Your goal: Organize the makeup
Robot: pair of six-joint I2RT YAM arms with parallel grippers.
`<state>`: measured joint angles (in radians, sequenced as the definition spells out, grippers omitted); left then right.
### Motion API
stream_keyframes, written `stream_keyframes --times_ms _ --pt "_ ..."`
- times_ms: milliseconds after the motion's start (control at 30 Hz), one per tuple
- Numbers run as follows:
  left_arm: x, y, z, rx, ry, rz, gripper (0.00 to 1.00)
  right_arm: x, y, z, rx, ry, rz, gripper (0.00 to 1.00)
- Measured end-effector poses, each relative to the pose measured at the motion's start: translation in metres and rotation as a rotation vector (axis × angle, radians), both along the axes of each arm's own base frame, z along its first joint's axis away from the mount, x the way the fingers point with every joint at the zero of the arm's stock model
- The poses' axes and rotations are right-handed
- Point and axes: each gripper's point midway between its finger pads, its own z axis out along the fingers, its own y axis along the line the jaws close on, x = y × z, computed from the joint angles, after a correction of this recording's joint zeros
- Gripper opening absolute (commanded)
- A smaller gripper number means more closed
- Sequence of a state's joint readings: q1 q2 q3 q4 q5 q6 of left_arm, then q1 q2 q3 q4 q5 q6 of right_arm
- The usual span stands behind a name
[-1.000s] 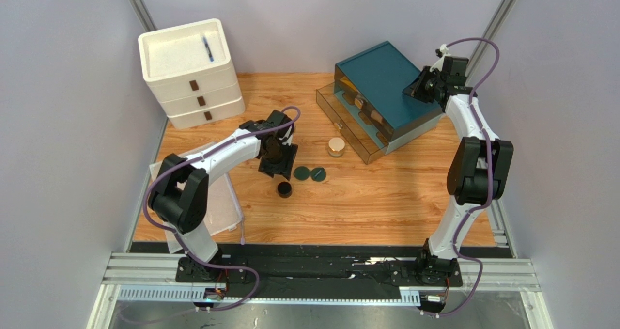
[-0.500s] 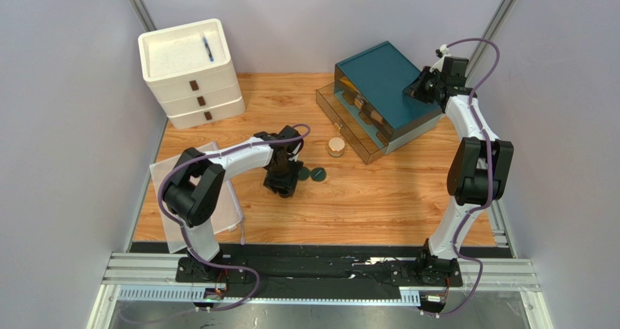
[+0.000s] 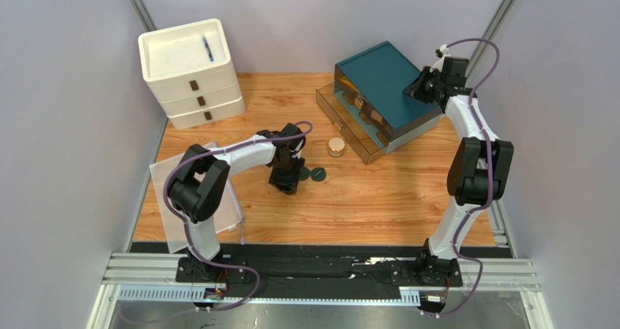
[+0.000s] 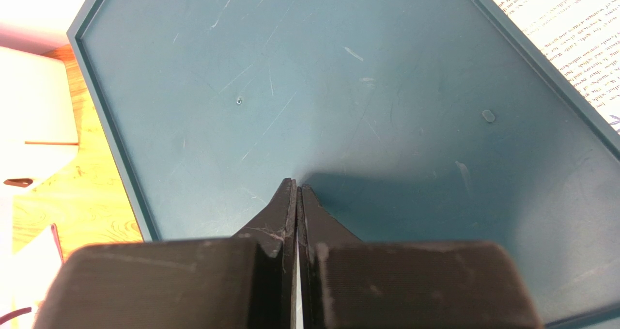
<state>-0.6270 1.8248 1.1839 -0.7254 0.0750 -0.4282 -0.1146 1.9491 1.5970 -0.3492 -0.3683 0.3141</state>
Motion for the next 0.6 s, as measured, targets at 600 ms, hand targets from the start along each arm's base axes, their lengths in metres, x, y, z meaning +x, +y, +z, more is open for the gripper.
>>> stream_keyframes --times_ms 600 --pt "0.139 -0.151 0.142 -0.540 -0.348 0.017 0.00 0.000 0.000 0.000 0.001 0.004 0.001 0.00"
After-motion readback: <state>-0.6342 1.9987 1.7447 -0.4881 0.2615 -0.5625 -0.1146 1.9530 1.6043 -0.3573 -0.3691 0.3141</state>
